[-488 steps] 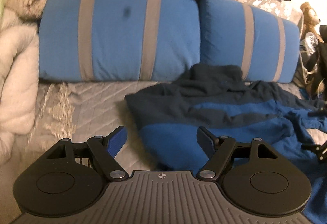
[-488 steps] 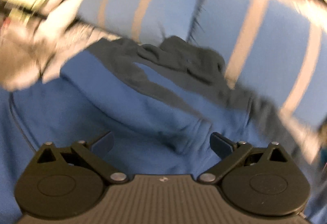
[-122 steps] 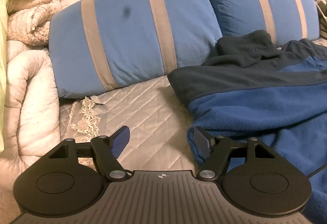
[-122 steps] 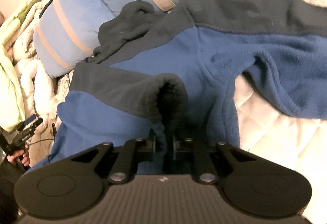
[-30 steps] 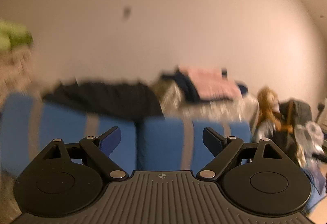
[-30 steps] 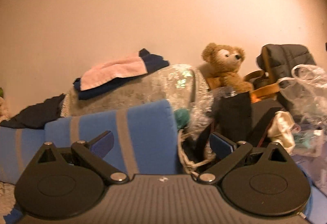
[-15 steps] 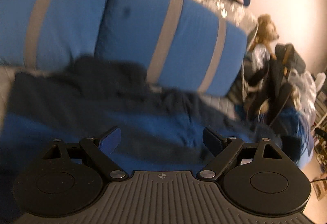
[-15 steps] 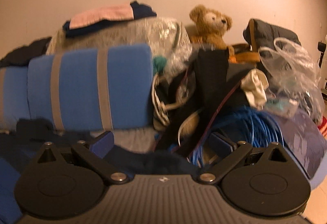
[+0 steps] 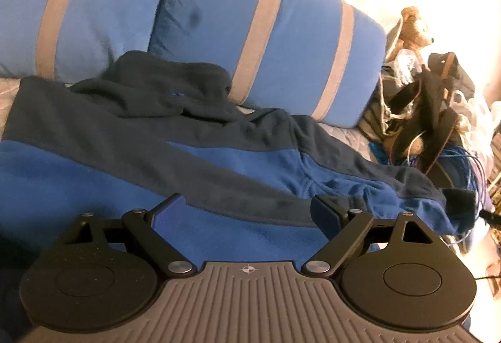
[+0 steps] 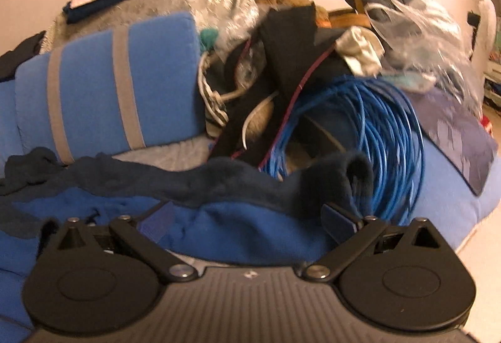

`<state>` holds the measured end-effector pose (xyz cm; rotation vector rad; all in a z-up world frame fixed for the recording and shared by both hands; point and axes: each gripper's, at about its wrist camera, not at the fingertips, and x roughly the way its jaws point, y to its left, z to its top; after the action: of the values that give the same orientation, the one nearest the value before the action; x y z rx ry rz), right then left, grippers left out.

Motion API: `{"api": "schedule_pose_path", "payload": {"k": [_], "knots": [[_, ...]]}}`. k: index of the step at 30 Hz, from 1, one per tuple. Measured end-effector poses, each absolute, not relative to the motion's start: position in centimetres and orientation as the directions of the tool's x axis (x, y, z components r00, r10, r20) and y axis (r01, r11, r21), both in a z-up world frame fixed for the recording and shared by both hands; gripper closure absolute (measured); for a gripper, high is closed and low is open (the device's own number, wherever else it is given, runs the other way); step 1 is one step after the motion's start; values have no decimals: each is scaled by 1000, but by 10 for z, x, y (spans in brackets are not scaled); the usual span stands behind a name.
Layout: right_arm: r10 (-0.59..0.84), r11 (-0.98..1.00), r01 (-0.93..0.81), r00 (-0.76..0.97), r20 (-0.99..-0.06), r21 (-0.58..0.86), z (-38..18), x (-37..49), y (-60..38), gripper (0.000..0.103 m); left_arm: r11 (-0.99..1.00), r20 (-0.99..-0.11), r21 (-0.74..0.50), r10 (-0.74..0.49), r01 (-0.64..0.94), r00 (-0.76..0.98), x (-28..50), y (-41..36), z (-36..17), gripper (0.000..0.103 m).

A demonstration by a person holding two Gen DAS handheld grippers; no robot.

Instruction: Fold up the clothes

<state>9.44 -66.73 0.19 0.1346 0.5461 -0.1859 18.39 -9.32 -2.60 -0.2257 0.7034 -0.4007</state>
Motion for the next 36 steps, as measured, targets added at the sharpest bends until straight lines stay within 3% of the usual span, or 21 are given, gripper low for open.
{"api": "schedule_pose_path", "payload": {"k": [12,21,24,26,27,28,29,34,36], "knots": [[-287,933,358,798,-530,34,-50,67,-703,2,890,-562,-349,-450,294,694,182,-95,-23,15],[-355,928,366,810,-466,-71,-53,92,-721,17,891,-559,-349,-446,289,699,183,-96,-22,15],[-369,922,377,795,-482,-84,-60,108,-728,29,891,-558,-351,-446,289,700,183,-96,-22,15],[-368,924,370,786,-497,-100,-63,117,-728,51,890,-559,-351,-448,290,698,184,-97,-23,15],[-369,925,361,778,-509,-118,-64,122,-727,56,890,-560,-350,-448,291,697,185,-97,-24,15],[-373,925,356,771,-516,-135,-64,126,-724,69,891,-561,-349,-448,292,696,185,-97,-24,15],[-376,924,354,767,-520,-144,-62,129,-721,76,890,-561,-348,-449,293,696,185,-97,-24,15],[-332,942,300,785,-523,-147,-38,137,-698,99,885,-555,-362,-458,294,695,187,-95,-25,15],[-307,951,274,795,-522,-143,-28,141,-685,99,884,-551,-368,-457,289,698,187,-93,-25,15]]}}
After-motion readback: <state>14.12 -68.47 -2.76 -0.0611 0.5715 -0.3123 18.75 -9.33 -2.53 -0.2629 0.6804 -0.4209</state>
